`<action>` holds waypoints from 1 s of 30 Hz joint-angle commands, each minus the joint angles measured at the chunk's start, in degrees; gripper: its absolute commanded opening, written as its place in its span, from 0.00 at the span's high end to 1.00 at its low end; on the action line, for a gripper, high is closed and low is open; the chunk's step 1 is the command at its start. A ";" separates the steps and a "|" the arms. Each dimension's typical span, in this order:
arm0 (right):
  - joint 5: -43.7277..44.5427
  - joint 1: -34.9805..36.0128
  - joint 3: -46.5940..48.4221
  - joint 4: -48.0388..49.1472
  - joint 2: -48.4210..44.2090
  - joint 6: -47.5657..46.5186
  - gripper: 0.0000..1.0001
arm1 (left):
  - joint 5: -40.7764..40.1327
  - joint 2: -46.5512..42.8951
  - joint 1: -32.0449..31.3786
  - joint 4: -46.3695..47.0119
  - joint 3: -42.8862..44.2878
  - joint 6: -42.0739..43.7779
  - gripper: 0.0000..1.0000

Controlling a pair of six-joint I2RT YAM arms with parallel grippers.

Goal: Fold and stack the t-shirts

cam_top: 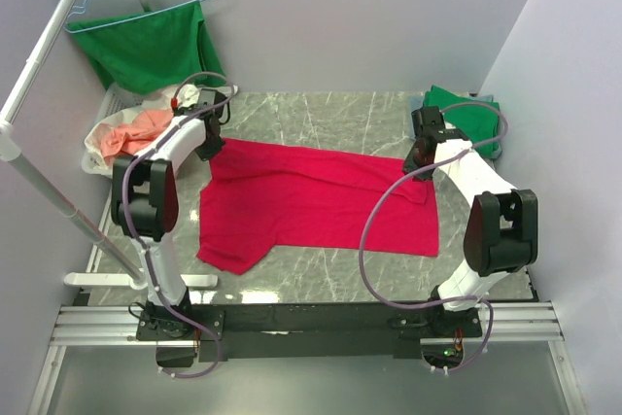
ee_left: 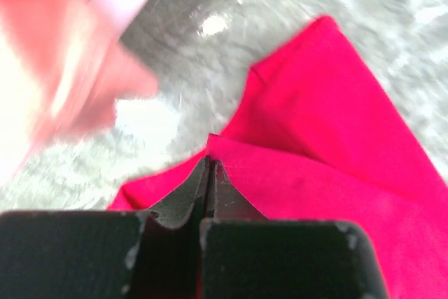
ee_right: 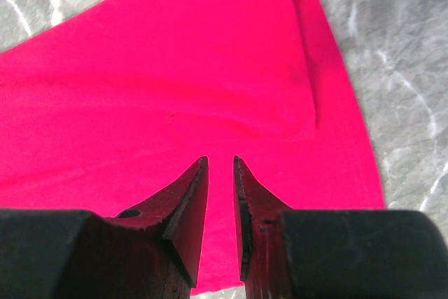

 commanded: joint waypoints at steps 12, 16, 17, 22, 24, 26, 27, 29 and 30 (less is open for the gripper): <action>-1.80 4.83 0.73 1.18 -1.38 0.89 0.72 | -4.07 -14.46 -8.01 -8.12 -13.76 -8.31 0.99; -2.24 7.11 2.84 0.75 0.63 1.15 0.72 | -5.39 -17.53 -8.71 -9.61 -18.87 -12.89 0.99; -1.90 7.73 3.63 0.05 1.25 1.24 0.72 | -5.13 -18.67 -8.80 -9.18 -19.83 -13.33 0.99; -1.36 12.73 9.43 -1.36 5.90 2.03 0.72 | -4.16 -19.91 -9.33 -8.21 -23.80 -14.13 0.96; -1.10 13.97 12.40 -2.41 8.18 2.21 0.72 | -3.46 -19.56 -9.50 -7.77 -24.15 -13.78 0.86; -1.10 15.20 14.26 -2.86 9.51 2.39 0.72 | -3.63 -18.86 -9.77 -8.03 -23.98 -14.13 0.83; -1.10 15.55 15.75 -3.64 10.47 2.47 0.72 | -3.55 -18.77 -9.77 -8.12 -23.71 -14.22 0.80; -1.10 16.26 16.73 -3.82 11.18 2.47 0.71 | -4.07 -18.42 -9.77 -8.56 -23.19 -14.39 0.77; -1.10 16.35 17.25 -3.83 11.71 2.65 0.71 | -4.25 -18.33 -9.77 -8.91 -22.49 -14.74 0.73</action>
